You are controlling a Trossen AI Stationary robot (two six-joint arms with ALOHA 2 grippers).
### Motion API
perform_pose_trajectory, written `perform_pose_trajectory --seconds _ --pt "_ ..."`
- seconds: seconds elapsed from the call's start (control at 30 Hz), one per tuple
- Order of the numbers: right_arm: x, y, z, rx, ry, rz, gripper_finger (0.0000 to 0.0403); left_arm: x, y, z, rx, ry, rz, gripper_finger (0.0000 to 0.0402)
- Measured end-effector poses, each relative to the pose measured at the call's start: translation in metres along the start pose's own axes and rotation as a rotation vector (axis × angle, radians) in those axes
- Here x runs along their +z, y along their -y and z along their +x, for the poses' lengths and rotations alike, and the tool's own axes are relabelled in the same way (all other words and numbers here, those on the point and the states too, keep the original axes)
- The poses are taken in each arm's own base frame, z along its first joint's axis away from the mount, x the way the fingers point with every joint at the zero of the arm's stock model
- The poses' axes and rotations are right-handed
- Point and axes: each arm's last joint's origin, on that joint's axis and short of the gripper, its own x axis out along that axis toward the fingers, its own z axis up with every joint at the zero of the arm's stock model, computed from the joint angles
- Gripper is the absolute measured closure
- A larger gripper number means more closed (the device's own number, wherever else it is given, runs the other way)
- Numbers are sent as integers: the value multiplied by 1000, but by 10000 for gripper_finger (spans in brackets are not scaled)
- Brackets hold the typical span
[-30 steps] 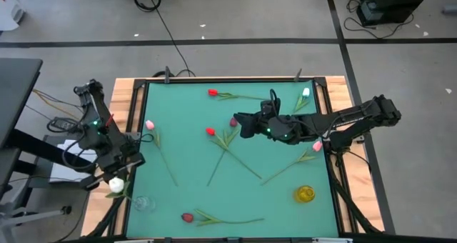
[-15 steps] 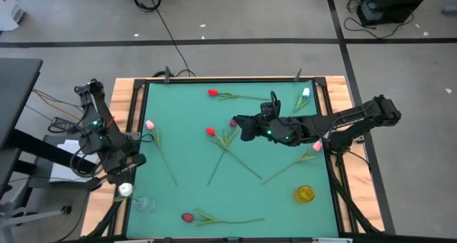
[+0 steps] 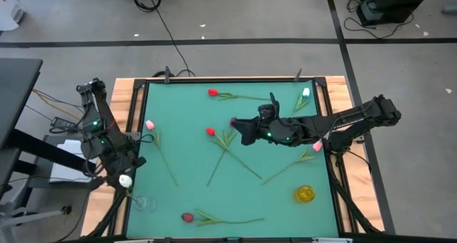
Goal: Sort flowers into vase by color
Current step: Put the left white flower into the transparent vase, then adjust the transparent vase
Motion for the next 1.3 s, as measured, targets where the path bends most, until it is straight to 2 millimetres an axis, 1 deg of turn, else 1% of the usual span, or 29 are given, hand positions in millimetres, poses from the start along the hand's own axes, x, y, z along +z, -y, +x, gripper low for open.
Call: perform_pose_trajectory --seconds 0.13,0.23,0.3,0.47,0.57,0.67,0.8,0.97,1.1,1.23,1.3 --pt "-3 1 1 6 -29 -13 233 -1 1 0 -24 -29 -111 285" --pt "-3 0 1 5 -15 -30 233 -7 -2 0 -18 -110 -161 253" --pt "-3 -1 0 7 -9 -45 233 -12 -5 -1 14 -177 -168 242" --pt "-8 -3 -3 15 -23 -86 233 -25 -11 6 99 -322 -56 237" --pt "-12 -4 -5 13 -32 -147 233 -29 -10 13 101 -373 24 237" --pt "-14 -5 -7 12 -26 -219 232 -32 -10 19 112 -413 68 237" --pt "-16 -7 -9 11 -20 -292 224 -34 -10 24 124 -443 125 237" --pt "-18 -8 -11 18 -25 -326 206 -33 -10 30 112 -441 219 237" --pt "-18 -8 -11 16 -22 -339 188 -34 -11 36 139 -445 295 237" --pt "-18 -8 -11 14 -20 -337 174 -37 -13 43 187 -464 318 235" --pt "-18 -8 -11 14 -20 -336 169 -38 -14 46 198 -477 320 228"
